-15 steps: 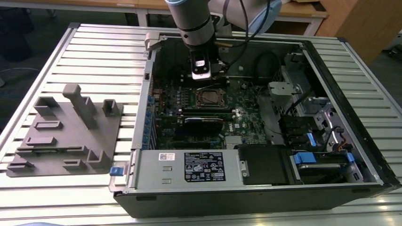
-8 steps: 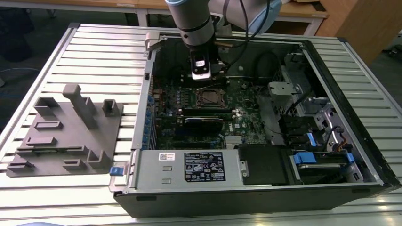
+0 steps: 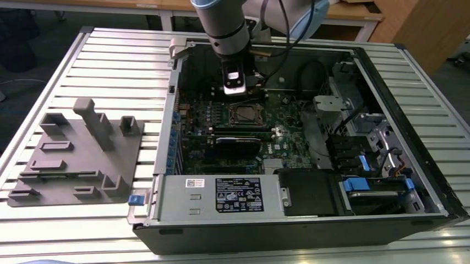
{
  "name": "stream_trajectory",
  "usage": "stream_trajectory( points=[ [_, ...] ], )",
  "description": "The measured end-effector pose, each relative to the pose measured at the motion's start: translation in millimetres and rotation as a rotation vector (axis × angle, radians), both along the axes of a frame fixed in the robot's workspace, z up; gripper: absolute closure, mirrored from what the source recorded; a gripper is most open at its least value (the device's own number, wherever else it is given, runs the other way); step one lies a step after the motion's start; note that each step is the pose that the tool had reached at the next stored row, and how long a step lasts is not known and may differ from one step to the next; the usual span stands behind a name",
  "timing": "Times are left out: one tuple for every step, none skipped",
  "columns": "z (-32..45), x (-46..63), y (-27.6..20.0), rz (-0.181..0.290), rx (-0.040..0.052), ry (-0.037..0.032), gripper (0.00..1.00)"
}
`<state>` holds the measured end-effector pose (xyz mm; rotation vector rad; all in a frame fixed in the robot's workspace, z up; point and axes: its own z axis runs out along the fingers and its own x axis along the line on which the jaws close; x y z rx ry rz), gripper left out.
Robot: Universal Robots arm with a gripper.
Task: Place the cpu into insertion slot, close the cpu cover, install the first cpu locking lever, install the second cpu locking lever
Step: 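Install the first cpu locking lever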
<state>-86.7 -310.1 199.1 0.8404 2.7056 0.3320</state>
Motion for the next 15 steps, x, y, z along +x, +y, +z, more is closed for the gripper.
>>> stream_trajectory(
  points=[
    [-0.5, 0.0, 0.0, 0.002, 0.0, -0.001, 0.89],
    [-0.8, -0.1, 0.0, 0.005, -0.0001, -0.002, 0.89],
    [-1.1, -0.1, 0.0, 0.007, -0.0001, -0.0029, 0.89],
    [-1.3, -0.1, 0.0, 0.008, 0.0005, -0.0035, 0.89],
    [-1.3, -0.1, 0.0, 0.008, 0.0008, -0.0038, 0.89],
    [-1.3, -0.1, 0.1, 0.008, 0.0011, -0.0039, 0.89],
    [-1.5, 0.0, -0.1, 0.008, 0.0019, -0.0041, 0.89],
    [-1.5, 0.1, -0.5, 0.008, 0.0025, -0.004, 0.89],
    [-1.6, 0.3, -1.2, 0.008, 0.0029, -0.0041, 0.89],
    [-1.8, 0.5, -2.1, 0.008, 0.0034, -0.0039, 0.89],
    [-2.0, 0.6, -3.2, 0.008, 0.0038, -0.004, 0.89],
    [-2.4, 0.6, -4.2, 0.008, 0.0039, -0.004, 0.89],
    [-2.9, 0.6, -5.1, 0.008, 0.0041, -0.004, 0.89],
    [-3.6, 0.7, -5.7, 0.009, 0.0041, -0.004, 0.89],
    [-4.1, 0.7, -6.2, 0.01, 0.0041, -0.004, 0.89]
  ],
)
